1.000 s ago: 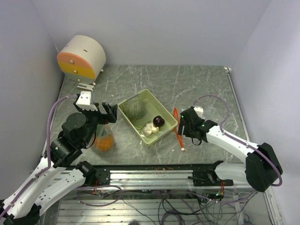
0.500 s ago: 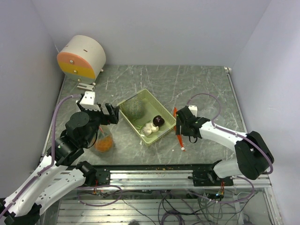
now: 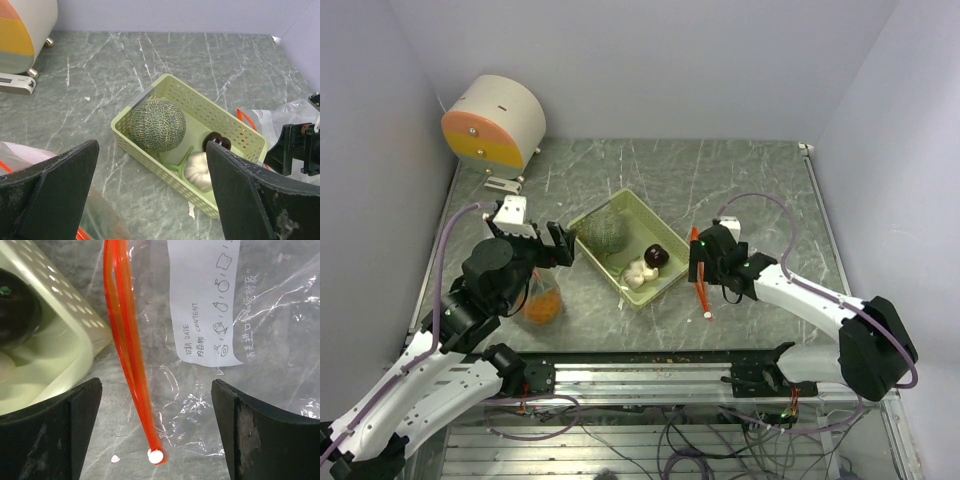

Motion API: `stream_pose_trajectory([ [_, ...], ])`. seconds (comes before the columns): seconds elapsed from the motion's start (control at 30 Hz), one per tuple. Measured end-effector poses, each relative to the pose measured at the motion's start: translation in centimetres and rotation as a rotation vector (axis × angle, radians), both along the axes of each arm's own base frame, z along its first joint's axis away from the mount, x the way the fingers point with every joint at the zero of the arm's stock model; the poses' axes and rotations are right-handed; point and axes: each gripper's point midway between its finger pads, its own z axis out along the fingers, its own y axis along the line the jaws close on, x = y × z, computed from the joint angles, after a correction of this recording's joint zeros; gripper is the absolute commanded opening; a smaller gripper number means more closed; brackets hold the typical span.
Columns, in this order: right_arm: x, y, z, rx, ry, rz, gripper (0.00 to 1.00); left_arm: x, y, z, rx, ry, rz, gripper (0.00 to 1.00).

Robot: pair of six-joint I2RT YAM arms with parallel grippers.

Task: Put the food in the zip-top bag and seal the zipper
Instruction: Pick up the zipper food storage bag at the center of the board.

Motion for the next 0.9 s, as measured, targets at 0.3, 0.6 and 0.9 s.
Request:
stream_pose_trajectory([
  [0.3, 0.1, -0.5, -1.3, -0.055, 0.027, -0.014, 0.88, 0.1, -0.6, -0.5, 0.009, 0.016, -0.023, 1.0],
  [0.6, 0.2, -1.8, -2.9, -0.129, 0.049, -0.076, 0.65, -0.1, -0.4, -0.3, 0.005, 0.011, -0.024, 1.0],
  [0.9, 0.2, -3.1, -2.5, -0.168, 0.027, -0.139, 0.0, -0.4, -0.3, -0.7, 0.015, 0.025, -0.032, 0.94],
])
